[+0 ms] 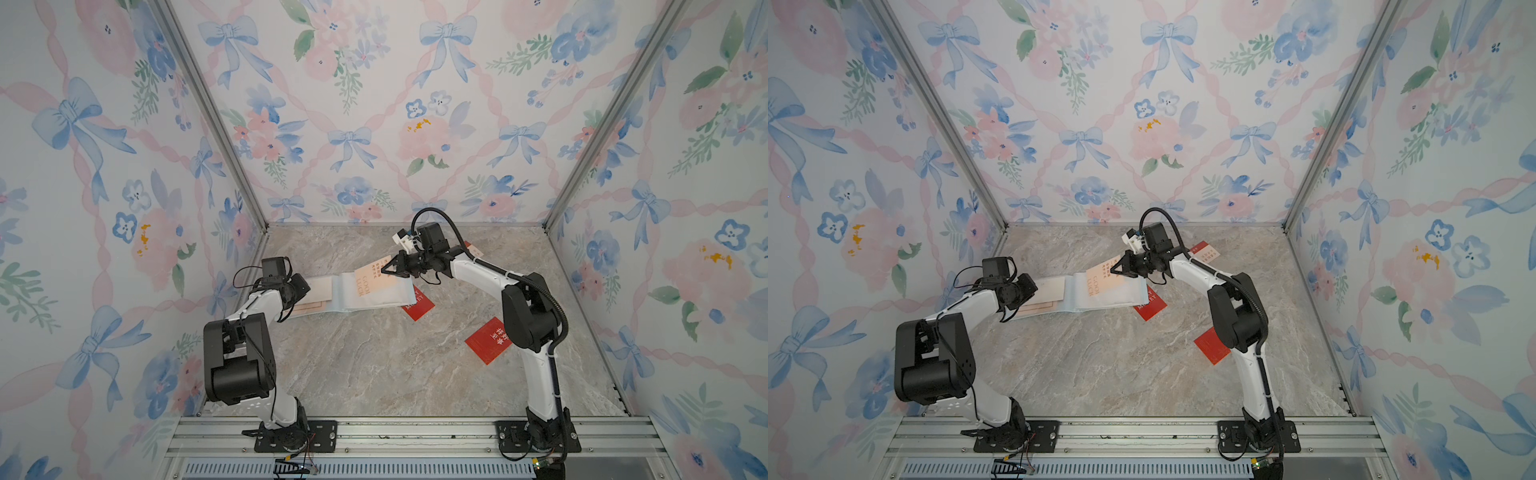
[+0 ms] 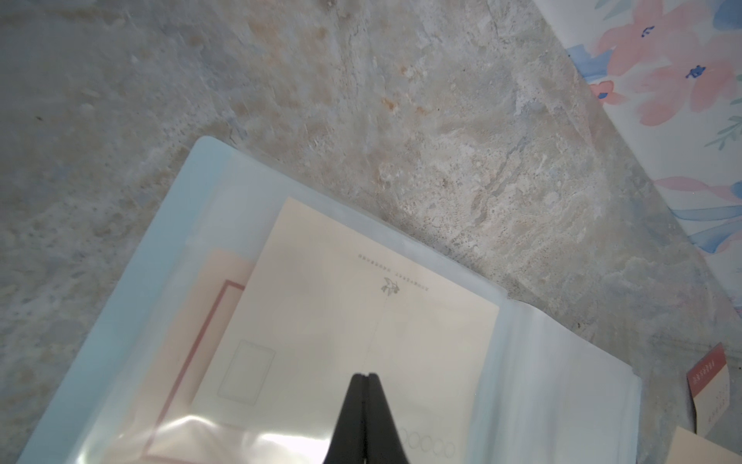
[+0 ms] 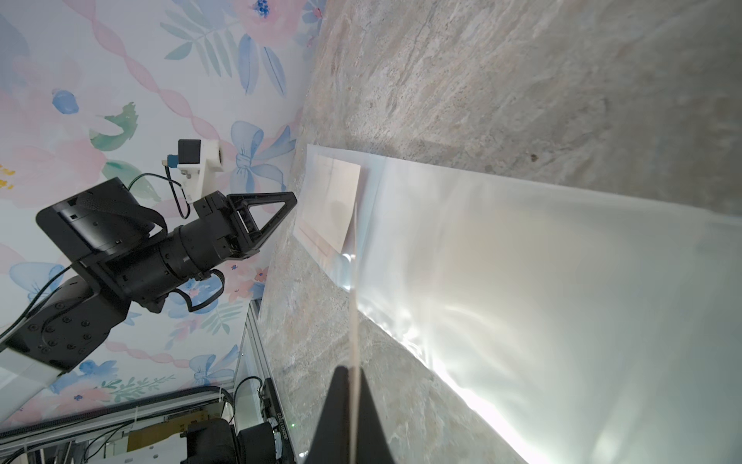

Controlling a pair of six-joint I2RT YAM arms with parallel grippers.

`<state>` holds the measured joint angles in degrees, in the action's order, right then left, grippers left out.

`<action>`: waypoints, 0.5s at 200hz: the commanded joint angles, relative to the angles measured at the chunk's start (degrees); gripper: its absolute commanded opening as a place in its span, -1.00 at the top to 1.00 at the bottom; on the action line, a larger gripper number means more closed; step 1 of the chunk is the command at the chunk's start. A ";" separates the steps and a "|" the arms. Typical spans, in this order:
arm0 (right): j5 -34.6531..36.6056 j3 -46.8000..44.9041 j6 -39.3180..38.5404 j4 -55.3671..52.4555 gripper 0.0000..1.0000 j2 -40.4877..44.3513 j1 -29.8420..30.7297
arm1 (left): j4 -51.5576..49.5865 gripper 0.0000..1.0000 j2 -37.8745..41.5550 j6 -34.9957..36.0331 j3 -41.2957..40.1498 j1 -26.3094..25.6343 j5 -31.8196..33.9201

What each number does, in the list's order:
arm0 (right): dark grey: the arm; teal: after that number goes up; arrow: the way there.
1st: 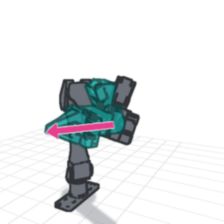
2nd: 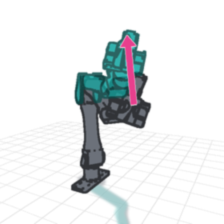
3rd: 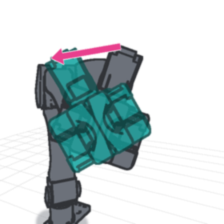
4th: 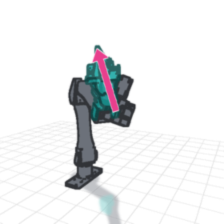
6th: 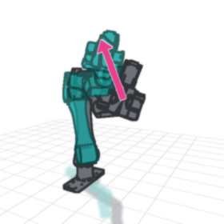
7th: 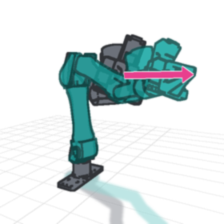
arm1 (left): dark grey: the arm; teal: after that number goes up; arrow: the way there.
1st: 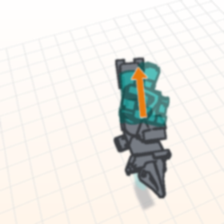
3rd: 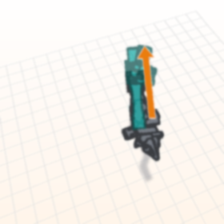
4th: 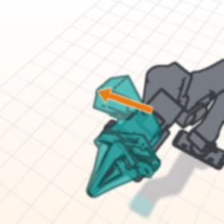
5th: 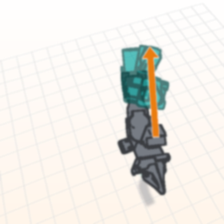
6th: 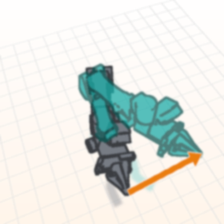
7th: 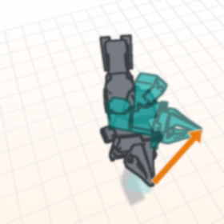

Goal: Place the photos into the photo albums
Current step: Insert the photo into the photo album.

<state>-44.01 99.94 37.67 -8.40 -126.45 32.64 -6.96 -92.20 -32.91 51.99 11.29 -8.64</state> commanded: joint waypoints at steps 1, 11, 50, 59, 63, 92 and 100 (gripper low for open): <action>-0.22 1.81 6.84 6.95 0.98 -3.67 1.84 | -0.93 0.89 0.90 1.55 -1.27 0.57 3.98; -0.15 3.03 8.87 8.75 0.98 -5.36 2.38 | -0.95 0.89 1.65 1.30 -2.06 0.71 5.92; 0.05 8.12 12.85 12.08 0.99 -10.37 4.42 | -0.53 0.91 2.99 1.35 -3.37 1.37 9.00; -0.20 8.83 13.27 12.16 0.99 -10.99 4.53 | -0.35 0.91 3.13 1.26 -3.60 1.62 9.49; -0.16 8.82 13.43 12.24 0.99 -11.18 4.53 | -0.21 0.91 3.21 1.22 -3.64 1.78 9.49; 0.98 6.77 13.38 13.00 0.98 -10.76 4.02 | 0.86 0.92 3.08 0.93 -4.49 2.55 9.45; 0.82 6.37 13.99 13.52 0.99 -10.83 3.83 | 1.39 0.93 3.21 0.69 -5.01 2.68 9.77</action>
<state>-43.70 106.80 49.84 2.44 -137.08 36.86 -6.63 -90.04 -32.93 48.62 13.23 -0.40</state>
